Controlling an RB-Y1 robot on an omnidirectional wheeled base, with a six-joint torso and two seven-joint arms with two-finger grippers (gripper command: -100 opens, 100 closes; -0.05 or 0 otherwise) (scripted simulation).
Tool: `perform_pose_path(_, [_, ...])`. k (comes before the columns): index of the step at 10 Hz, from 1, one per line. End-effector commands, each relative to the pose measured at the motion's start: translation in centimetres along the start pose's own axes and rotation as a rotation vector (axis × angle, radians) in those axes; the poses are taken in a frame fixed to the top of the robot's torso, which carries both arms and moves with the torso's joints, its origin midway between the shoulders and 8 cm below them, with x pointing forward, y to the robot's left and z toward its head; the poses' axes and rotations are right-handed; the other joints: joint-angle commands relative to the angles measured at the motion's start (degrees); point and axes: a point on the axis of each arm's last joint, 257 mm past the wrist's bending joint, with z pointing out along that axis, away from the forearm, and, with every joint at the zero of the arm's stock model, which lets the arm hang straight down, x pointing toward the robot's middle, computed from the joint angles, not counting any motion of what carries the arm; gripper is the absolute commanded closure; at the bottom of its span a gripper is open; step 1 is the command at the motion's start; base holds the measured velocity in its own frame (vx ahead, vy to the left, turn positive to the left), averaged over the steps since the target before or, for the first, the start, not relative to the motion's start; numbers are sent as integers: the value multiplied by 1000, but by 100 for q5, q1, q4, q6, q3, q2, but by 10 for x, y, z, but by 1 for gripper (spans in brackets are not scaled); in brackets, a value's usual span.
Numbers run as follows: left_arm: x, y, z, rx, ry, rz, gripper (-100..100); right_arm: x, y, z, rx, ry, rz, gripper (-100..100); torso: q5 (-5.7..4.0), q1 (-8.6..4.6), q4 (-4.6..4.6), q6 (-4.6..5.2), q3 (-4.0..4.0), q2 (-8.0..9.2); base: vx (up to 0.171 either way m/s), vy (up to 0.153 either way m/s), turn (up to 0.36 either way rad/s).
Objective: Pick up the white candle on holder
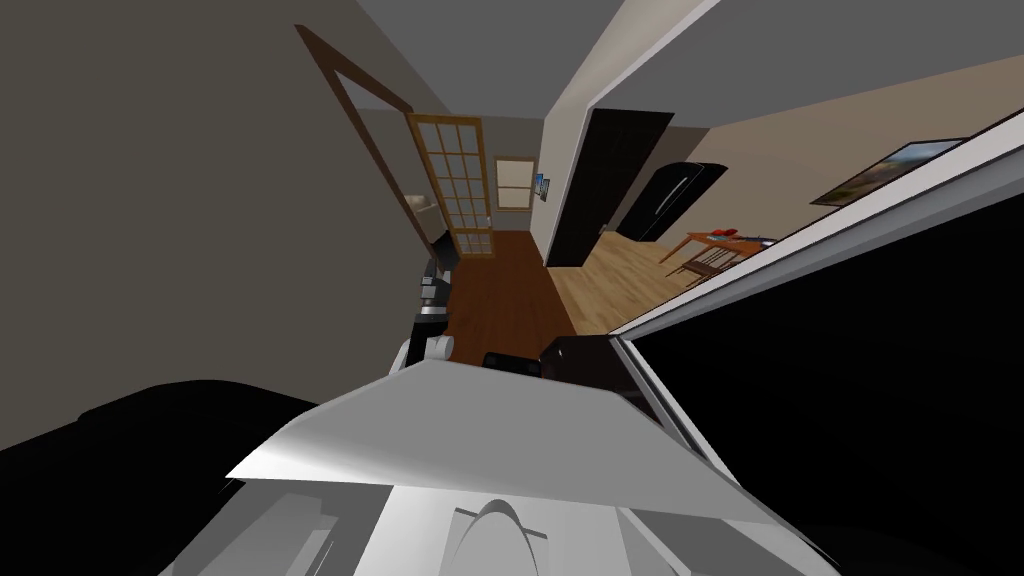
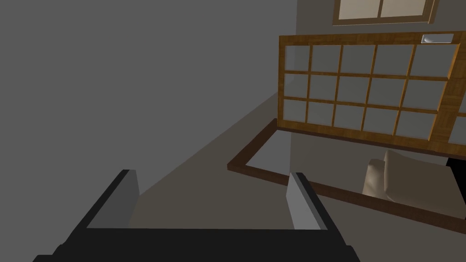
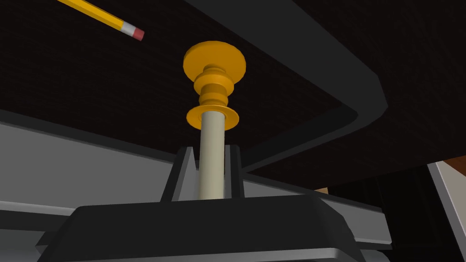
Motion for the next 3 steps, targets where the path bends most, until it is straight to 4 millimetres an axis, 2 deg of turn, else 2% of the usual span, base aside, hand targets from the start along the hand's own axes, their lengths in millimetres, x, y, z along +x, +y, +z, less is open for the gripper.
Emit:
perform_pose_path(1, [0, 0, 0, 0, 0, 0, 0, -3, 1, -5, -4, 1, -4, 100, 0, 0, 0, 0, 0, 0, -4, 16, -59])
perform_pose_path(2, [0, 0, 0, 0, 0, 0, 0, -2, 0, -4, -2, 1, -4, 100, 0, 0, 1, -1, 1, 0, -2, 7, -12])
perform_pose_path(3, [0, 0, 0, 0, 0, 0, 0, -2, 0, -4, -2, 1, -3, 0, -2, -4, 1, -3, 0, -1, 0, 0, 0])
